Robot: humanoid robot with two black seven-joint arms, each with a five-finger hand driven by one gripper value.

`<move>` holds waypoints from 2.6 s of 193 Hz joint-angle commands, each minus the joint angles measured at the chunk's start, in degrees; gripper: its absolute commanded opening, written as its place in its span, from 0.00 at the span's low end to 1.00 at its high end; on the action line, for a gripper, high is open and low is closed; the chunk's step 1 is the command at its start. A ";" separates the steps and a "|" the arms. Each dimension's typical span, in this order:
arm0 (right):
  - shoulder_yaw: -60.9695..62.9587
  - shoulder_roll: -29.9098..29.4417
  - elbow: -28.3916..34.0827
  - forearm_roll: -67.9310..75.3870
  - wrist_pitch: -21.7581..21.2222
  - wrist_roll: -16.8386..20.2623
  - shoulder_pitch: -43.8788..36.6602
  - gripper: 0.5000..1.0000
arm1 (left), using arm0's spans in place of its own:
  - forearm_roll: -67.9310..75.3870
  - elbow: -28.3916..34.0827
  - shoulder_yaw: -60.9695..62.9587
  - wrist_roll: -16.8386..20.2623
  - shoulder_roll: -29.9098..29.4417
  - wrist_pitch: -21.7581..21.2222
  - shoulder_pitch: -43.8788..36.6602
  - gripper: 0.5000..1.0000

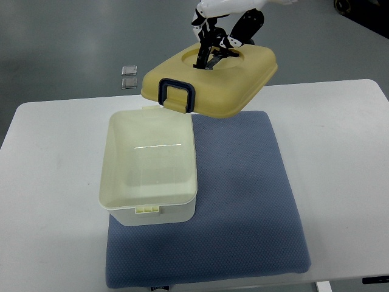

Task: Open white storage box with right hand
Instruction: 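Lift the yellow lid off the box with the right hand, then lower the held lid onto the mat beside the box, then open the right hand and release the lid handle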

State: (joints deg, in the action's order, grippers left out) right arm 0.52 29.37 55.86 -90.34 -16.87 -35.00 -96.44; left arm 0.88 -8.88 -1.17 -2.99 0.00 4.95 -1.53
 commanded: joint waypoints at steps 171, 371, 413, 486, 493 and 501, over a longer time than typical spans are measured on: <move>-21.09 9.13 1.88 -3.17 26.36 0.00 6.53 0.00 | 0.00 0.00 0.03 0.00 0.00 -0.03 0.03 1.00; -20.91 4.03 1.09 -3.96 31.02 0.00 16.20 0.00 | 0.00 0.00 0.03 0.00 0.00 -0.03 0.03 1.00; -20.56 3.24 1.09 -3.09 31.02 0.00 17.78 0.06 | 0.00 0.00 -0.06 0.00 0.00 0.06 0.03 1.00; -19.94 2.89 1.62 -2.47 30.93 0.00 19.01 0.57 | 0.00 0.00 0.03 0.00 0.00 0.06 0.03 1.00; -19.68 2.63 1.62 -2.47 30.93 0.00 19.27 0.58 | 0.00 0.00 0.03 0.00 0.00 0.06 0.03 1.00; -19.24 2.54 1.62 -2.47 30.93 0.00 19.36 0.60 | 0.00 0.00 0.03 0.00 0.00 0.06 0.03 1.00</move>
State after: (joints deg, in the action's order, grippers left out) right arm -19.36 32.24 57.39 -92.81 14.08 -35.00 -77.45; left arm 0.88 -8.88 -1.17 -2.99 0.00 4.95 -1.52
